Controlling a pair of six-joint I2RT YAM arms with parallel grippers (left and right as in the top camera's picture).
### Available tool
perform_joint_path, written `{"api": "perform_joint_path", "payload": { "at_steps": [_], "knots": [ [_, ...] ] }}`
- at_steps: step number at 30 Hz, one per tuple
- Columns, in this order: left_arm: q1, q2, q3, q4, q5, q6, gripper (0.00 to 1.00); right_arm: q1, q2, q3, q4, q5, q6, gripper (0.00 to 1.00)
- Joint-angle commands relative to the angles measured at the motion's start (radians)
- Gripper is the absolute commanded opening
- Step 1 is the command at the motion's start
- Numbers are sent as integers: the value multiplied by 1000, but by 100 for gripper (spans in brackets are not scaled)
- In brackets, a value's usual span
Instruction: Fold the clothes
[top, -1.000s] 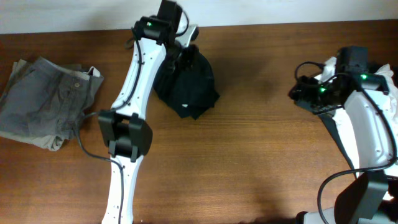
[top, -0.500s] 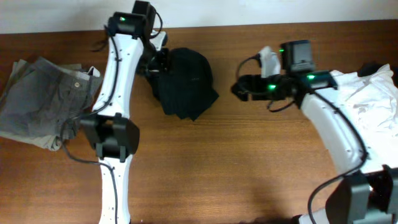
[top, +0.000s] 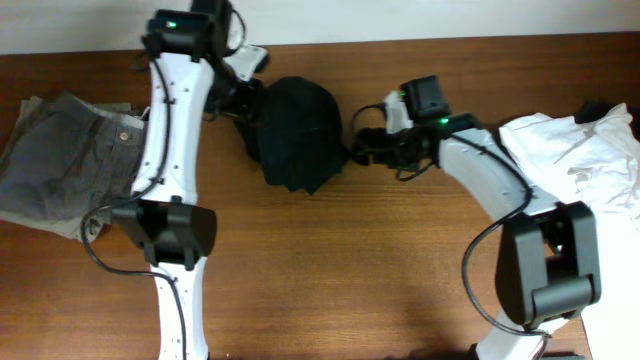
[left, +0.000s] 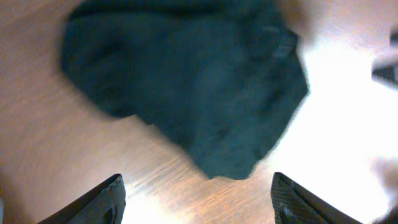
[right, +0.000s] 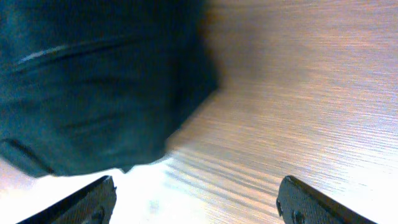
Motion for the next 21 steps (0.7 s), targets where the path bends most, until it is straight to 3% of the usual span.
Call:
{"api": "perform_joint_path", "payload": {
  "at_steps": [1, 3, 5, 7, 8, 9, 11, 14, 20, 21],
  "knots": [
    [-100, -18, 0, -1, 58, 318, 74, -134, -90, 2, -63, 32, 23, 87],
    [-147, -18, -29, 10, 9, 435, 76, -213, -126, 2, -127, 28, 18, 88],
    [-173, -18, -79, 38, -35, 482, 86, -264, -145, 2, -171, 25, -8, 87],
    [-194, -18, -151, 92, -37, 515, 87, -291, -147, 2, -196, 25, -24, 87],
    [-208, -18, -214, 143, -42, 529, 94, -299, -146, 2, -206, 25, -34, 87],
    [-219, -18, -270, 193, -77, 528, 94, -300, -146, 2, -212, 25, -34, 87],
    [-245, -18, -430, 358, -304, 462, 94, -298, -146, 2, -219, 24, -34, 88],
    [-252, -18, -552, 491, -473, 387, 89, -298, -146, 2, -232, 25, -34, 88],
    [-231, -14, -589, 604, -474, 388, 89, -298, -146, 2, -233, 25, -34, 88],
    [-224, -11, -592, 611, -474, 387, 78, -298, -146, 2, -234, 25, -34, 87]
  ]
}}
